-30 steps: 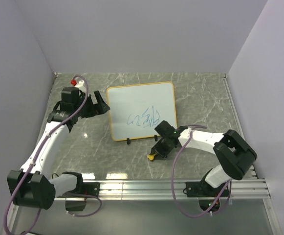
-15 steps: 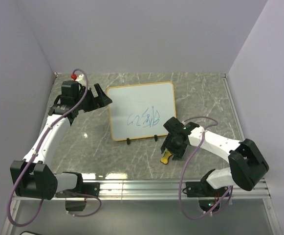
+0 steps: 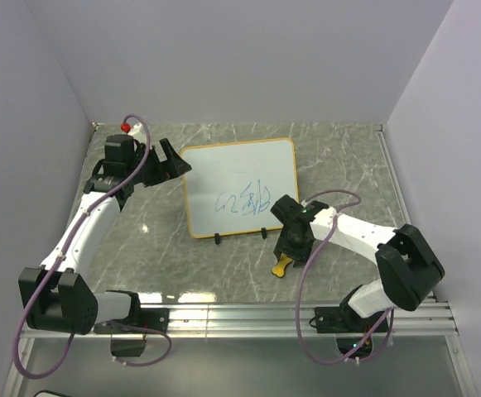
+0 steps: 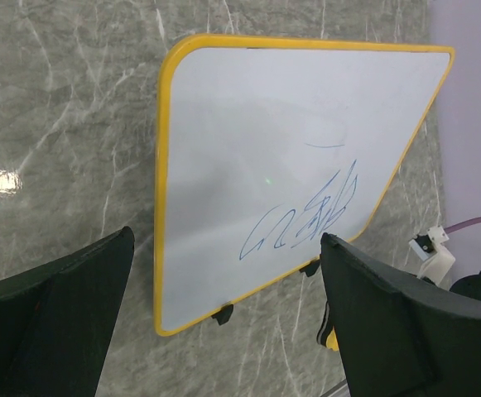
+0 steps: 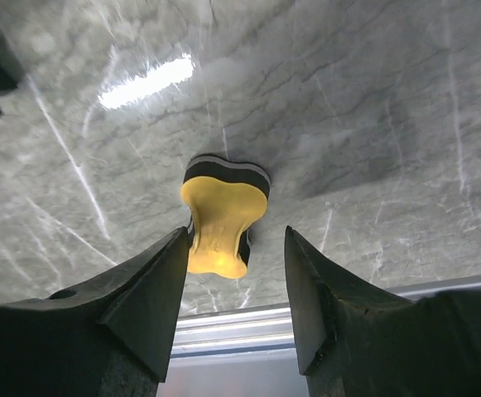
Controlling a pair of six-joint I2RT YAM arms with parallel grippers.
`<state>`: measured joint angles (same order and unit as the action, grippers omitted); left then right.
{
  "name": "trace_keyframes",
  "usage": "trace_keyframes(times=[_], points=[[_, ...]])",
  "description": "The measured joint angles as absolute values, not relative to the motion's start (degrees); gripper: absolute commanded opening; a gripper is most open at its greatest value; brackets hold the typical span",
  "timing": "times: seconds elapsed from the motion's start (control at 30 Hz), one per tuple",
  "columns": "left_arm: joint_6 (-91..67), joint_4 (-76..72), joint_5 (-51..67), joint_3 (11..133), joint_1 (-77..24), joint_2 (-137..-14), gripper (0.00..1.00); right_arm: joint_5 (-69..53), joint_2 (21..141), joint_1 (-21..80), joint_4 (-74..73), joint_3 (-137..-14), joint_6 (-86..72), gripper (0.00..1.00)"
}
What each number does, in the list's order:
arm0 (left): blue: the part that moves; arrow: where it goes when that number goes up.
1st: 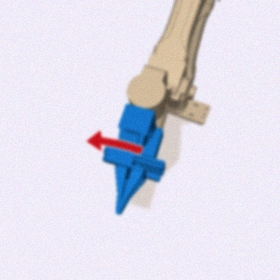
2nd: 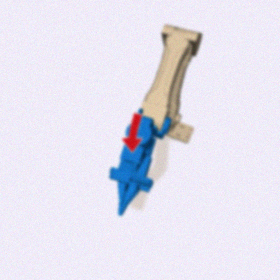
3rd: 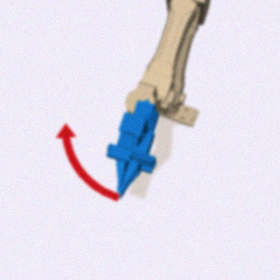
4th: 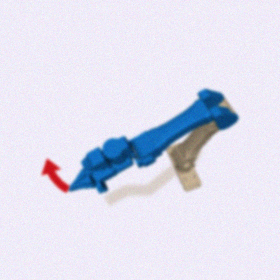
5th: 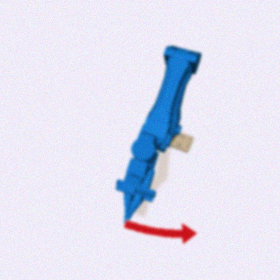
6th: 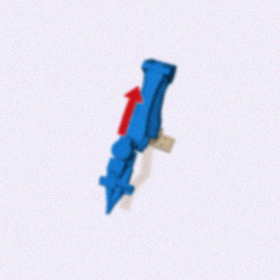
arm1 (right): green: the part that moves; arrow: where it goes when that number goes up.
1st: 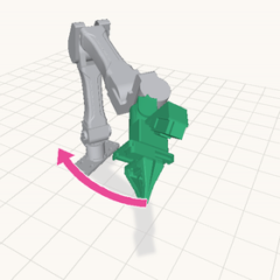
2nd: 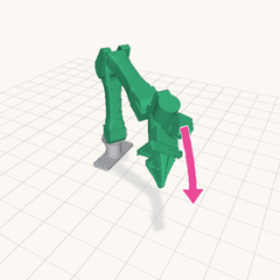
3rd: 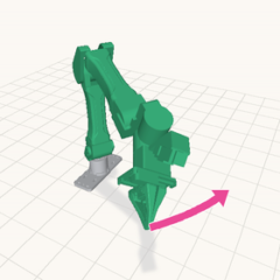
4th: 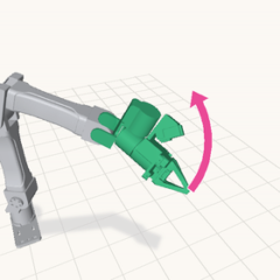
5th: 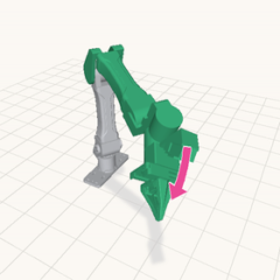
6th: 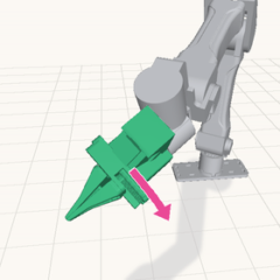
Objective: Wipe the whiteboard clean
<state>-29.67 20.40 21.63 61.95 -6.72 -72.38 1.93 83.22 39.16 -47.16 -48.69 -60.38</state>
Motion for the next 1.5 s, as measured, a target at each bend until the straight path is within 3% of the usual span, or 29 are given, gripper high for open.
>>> trace_keyframes(times=[0.2, 0.43, 0.63, 0.8, 0.93, 1.17, 1.5], points=[[-29.2, 20.4, 21.6, 62.0, -6.7, -72.7, 0.99, 0.9, 85.4, 40.9, -46.5, -48.7, -60.6, 0.54], [-27.6, 20.5, 21.6, 62.0, -6.7, -74.7, 1.0, 0.1, 88.1, 41.3, -44.9, -48.7, -61.7, 0.4], [-26.4, 21.1, 21.4, 62.9, -6.2, -76.7, 1.0, -0.1, 88.6, 41.4, -44.6, -48.7, -62.4, 0.13], [-26.4, 20.4, 20.9, 63.1, -5.7, -77.1, 0.99, -0.1, 88.3, 41.4, -44.4, -48.4, -62.8, 0.0], [-27.5, 16.8, 24.4, 63.1, -4.0, -77.9, 0.99, 0.9, 87.5, 41.6, -44.6, -48.3, -62.5, 0.0], [-33.5, 1.9, 40.2, 59.7, 3.4, -84.8, 0.98, 3.9, 81.1, 41.8, -46.2, -48.3, -59.9, 0.0], [-37.2, -13.1, 52.8, 56.3, 2.8, -91.4, 0.86, 7.0, 69.5, 41.7, -46.5, -51.2, -53.6, 0.0]])
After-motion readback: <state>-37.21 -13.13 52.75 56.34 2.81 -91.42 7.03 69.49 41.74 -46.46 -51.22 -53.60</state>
